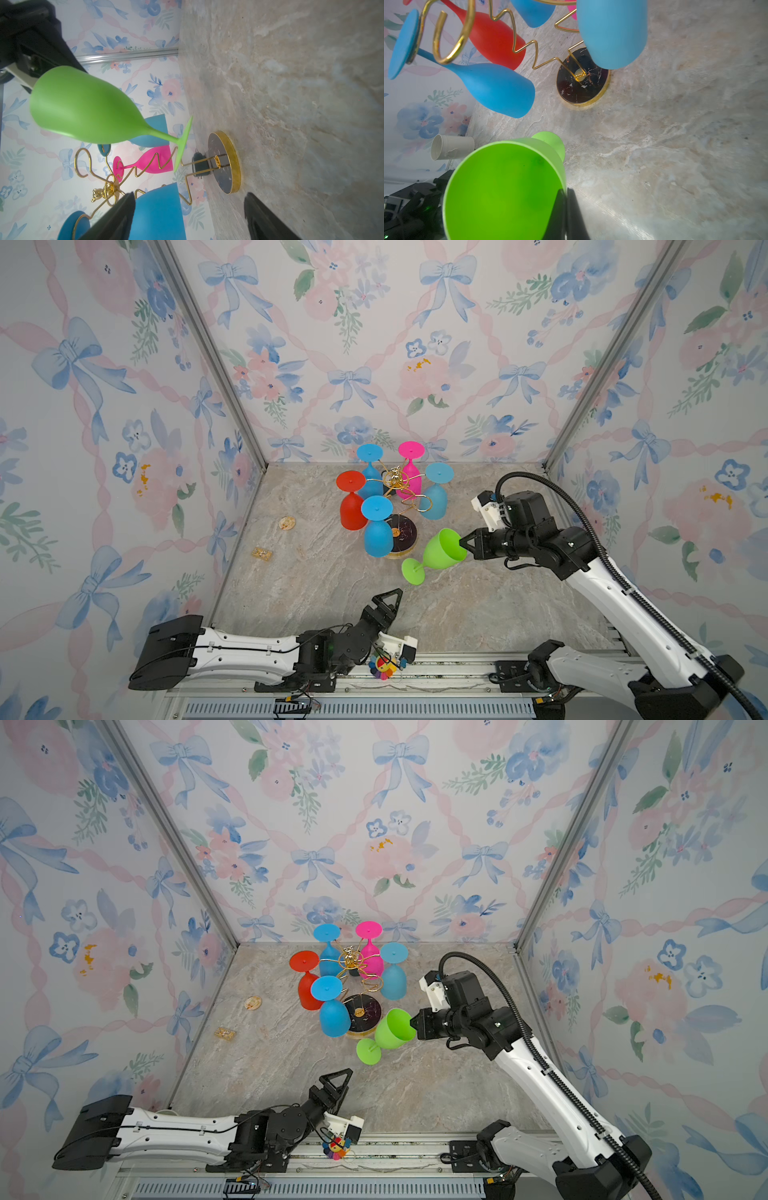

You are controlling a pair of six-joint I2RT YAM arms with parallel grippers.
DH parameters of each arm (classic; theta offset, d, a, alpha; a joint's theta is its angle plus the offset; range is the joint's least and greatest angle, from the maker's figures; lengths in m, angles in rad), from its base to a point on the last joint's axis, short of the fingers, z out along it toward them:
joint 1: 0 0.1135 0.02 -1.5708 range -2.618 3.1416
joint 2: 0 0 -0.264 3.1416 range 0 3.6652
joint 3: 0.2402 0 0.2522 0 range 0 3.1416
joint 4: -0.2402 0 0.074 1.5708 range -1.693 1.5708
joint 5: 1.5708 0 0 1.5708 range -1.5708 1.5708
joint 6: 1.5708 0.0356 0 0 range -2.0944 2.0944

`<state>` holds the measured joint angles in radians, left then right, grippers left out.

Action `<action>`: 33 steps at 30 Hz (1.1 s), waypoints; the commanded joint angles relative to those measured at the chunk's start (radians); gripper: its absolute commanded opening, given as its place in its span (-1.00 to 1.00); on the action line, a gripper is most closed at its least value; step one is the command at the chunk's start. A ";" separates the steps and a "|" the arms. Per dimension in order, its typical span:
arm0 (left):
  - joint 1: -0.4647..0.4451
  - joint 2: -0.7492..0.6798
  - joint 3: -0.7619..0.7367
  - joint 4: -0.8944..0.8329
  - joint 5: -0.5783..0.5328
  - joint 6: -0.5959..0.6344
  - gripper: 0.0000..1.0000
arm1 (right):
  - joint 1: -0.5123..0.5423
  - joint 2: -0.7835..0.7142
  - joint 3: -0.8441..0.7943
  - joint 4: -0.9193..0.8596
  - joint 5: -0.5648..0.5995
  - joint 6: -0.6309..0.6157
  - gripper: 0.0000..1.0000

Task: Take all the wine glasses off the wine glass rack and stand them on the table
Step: 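Close the right gripper on the glass bowl rim while the left releases and withdraws, then carry the upright lime green glass with the right gripper beyond the rack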

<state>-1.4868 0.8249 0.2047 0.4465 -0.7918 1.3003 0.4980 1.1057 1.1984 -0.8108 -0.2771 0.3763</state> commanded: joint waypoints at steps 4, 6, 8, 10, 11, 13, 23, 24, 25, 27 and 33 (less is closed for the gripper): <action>-0.005 0.078 0.209 -0.167 -0.082 -0.557 0.67 | -0.086 -0.020 0.040 -0.129 0.181 -0.093 -1.00; -0.005 0.124 0.276 -0.262 -0.104 -0.667 0.67 | -0.108 -0.006 0.068 -0.163 0.224 -0.113 -1.00; -0.006 0.156 0.331 -0.331 -0.136 -0.767 0.68 | -0.121 0.001 0.089 -0.178 0.279 -0.123 -1.00; -0.005 0.167 0.368 -0.380 -0.156 -0.897 0.69 | -0.133 0.008 0.102 -0.175 0.328 -0.129 -1.00; -0.005 0.163 0.377 -0.394 -0.160 -0.947 0.69 | -0.140 0.011 0.104 -0.169 0.345 -0.130 -1.00; 0.000 0.138 0.390 -0.415 -0.151 -1.066 0.70 | -0.158 0.024 0.110 -0.150 0.375 -0.134 -1.00; 0.202 -0.087 0.325 -0.481 0.033 -1.386 0.70 | -0.304 0.276 0.301 -0.096 0.389 -0.211 -1.00; 0.222 -0.105 0.320 -0.494 0.047 -1.399 0.69 | -0.319 0.309 0.331 -0.093 0.390 -0.215 -1.00; 0.238 -0.122 0.314 -0.508 0.049 -1.413 0.70 | -0.330 0.343 0.368 -0.093 0.390 -0.217 -1.00; 0.260 -0.146 0.311 -0.529 0.026 -1.441 0.70 | -0.340 0.407 0.425 -0.091 0.396 -0.221 -1.00; 0.361 -0.181 0.309 -0.586 0.051 -1.533 0.70 | -0.351 0.653 0.652 -0.094 0.395 -0.226 -1.00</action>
<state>-1.1645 0.6613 0.5285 -0.0887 -0.7704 -0.1474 0.1516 1.6764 1.7569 -0.9077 0.1131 0.1688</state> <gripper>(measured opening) 0.852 0.045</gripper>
